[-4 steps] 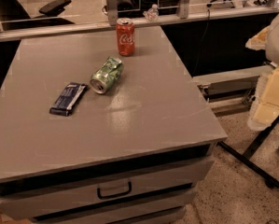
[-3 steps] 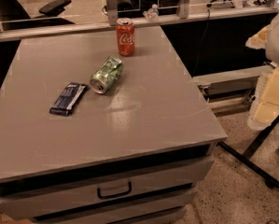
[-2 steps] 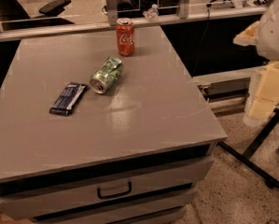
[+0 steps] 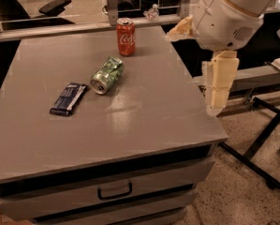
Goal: Pick green can
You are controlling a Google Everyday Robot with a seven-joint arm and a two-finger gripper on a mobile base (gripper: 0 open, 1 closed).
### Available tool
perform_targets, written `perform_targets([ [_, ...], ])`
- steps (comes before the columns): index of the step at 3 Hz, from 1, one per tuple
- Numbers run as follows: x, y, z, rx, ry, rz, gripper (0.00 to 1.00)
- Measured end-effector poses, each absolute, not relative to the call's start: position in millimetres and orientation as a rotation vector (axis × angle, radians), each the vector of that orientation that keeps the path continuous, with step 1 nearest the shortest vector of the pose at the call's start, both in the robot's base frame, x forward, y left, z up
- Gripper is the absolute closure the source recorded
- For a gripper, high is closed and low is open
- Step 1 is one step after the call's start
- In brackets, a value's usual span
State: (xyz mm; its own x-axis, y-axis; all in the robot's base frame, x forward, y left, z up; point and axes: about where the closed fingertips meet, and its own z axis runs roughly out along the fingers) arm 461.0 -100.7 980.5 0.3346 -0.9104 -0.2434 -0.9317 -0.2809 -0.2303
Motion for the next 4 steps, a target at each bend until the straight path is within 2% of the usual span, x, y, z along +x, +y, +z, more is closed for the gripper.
perform_targets([
  [1, 479, -61, 974, -2.38, 1.495, 0.098, 0.0],
  [3, 488, -51, 976, -2.38, 1.461, 0.059, 0.0],
  [4, 511, -53, 979, -2.442, 1.371, -0.022, 0.0],
])
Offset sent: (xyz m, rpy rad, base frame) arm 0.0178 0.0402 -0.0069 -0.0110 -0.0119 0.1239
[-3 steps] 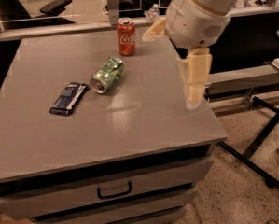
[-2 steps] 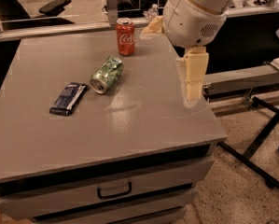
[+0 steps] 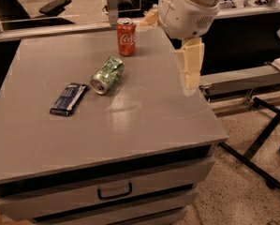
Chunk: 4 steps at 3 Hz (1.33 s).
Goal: Pick green can
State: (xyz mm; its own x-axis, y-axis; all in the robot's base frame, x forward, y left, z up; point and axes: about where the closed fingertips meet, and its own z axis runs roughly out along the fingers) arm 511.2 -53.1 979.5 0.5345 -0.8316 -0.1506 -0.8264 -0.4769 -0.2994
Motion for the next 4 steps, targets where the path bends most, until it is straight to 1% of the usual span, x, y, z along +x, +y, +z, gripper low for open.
perform_targets([
  [1, 546, -59, 978, -2.54, 1.226, -0.101, 0.0],
  [2, 572, -52, 968, -2.622, 1.09, -0.116, 0.0],
  [4, 613, -4, 942, -2.753, 0.826, -0.066, 0.0],
])
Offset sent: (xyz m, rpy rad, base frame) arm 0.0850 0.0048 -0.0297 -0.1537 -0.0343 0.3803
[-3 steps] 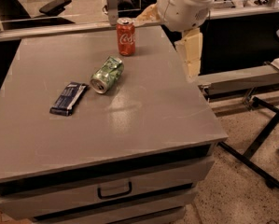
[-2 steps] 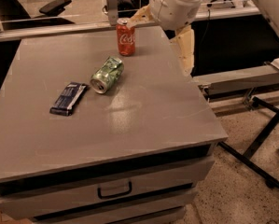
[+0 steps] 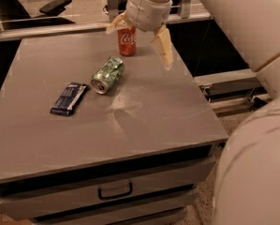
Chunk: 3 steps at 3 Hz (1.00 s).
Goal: Pick green can
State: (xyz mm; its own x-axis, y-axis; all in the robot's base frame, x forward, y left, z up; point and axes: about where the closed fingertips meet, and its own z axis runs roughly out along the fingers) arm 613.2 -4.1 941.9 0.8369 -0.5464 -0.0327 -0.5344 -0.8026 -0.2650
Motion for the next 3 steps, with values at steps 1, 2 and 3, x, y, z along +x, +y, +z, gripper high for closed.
perform_targets([
  [1, 626, 24, 924, -2.769, 0.811, -0.02, 0.0],
  [2, 634, 49, 907, -2.759, 0.816, 0.041, 0.0],
  [3, 640, 73, 887, -2.78, 0.793, 0.101, 0.0],
])
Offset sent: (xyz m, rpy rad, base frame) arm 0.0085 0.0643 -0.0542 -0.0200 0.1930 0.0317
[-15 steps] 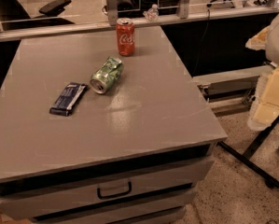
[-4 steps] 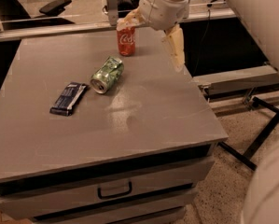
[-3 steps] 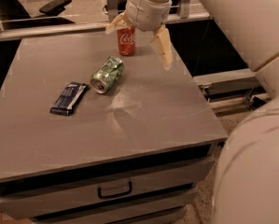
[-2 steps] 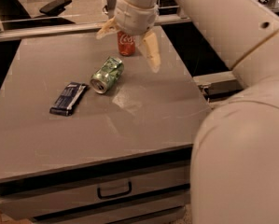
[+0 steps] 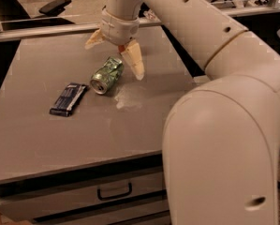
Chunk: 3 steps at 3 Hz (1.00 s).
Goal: Pick green can
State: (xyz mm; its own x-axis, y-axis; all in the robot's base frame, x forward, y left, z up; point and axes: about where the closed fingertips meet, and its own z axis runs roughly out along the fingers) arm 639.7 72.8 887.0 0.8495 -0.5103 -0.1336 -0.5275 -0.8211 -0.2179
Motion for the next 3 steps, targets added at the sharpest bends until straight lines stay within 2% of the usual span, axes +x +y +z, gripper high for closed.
perform_targets([
  [1, 642, 85, 876, -2.807, 0.77, 0.127, 0.0],
  [2, 643, 92, 866, -2.828, 0.737, 0.152, 0.15],
  [3, 642, 94, 859, -2.845, 0.716, 0.161, 0.39],
])
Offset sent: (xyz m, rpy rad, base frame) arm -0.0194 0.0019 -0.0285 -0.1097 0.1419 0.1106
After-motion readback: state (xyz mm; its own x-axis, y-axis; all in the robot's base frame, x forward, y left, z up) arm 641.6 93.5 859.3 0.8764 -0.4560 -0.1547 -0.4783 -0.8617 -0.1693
